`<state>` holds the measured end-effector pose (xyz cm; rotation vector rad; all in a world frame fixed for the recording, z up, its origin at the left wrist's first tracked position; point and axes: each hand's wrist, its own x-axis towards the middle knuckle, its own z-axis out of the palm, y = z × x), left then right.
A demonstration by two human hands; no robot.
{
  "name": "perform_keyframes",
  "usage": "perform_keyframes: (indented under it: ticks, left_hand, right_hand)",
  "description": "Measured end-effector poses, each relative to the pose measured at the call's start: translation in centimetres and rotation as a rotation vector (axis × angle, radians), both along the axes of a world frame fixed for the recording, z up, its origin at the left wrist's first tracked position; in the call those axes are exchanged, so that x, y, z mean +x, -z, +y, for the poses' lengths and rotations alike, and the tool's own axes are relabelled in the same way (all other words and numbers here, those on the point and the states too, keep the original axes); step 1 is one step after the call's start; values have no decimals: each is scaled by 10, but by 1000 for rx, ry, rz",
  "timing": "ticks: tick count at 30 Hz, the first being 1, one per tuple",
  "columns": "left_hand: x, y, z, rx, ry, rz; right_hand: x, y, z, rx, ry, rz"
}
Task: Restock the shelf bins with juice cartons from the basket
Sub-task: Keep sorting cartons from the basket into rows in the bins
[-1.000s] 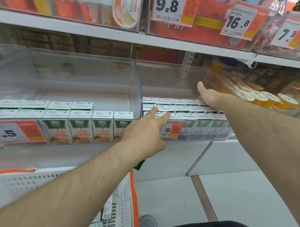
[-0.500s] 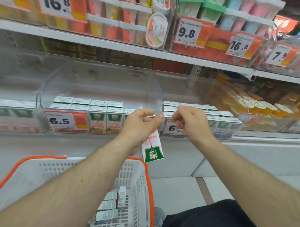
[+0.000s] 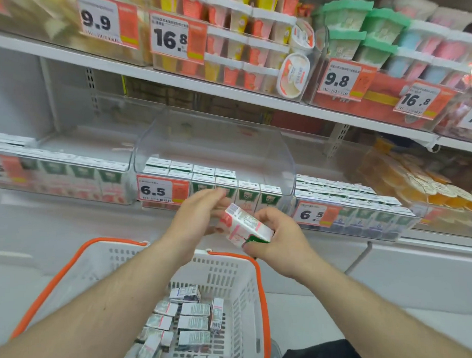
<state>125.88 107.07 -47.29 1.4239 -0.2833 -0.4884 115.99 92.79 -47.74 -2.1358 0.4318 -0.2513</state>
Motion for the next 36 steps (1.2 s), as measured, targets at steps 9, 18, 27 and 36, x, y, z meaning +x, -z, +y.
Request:
perform_keyframes:
  ticks: [9, 18, 27, 36]
  left_hand:
    - [12, 24, 50, 328, 308, -733]
    - [47, 2, 92, 172, 168, -580]
    - [84, -21, 151, -13, 85, -465]
    - [141, -24, 212, -279, -491, 134]
  right_hand:
    - [20, -12, 43, -321, -166, -128]
    - [50, -18, 74, -245, -266, -357]
    - [120, -43, 131, -190, -324, -364]
    - [209, -76, 175, 327, -242, -115]
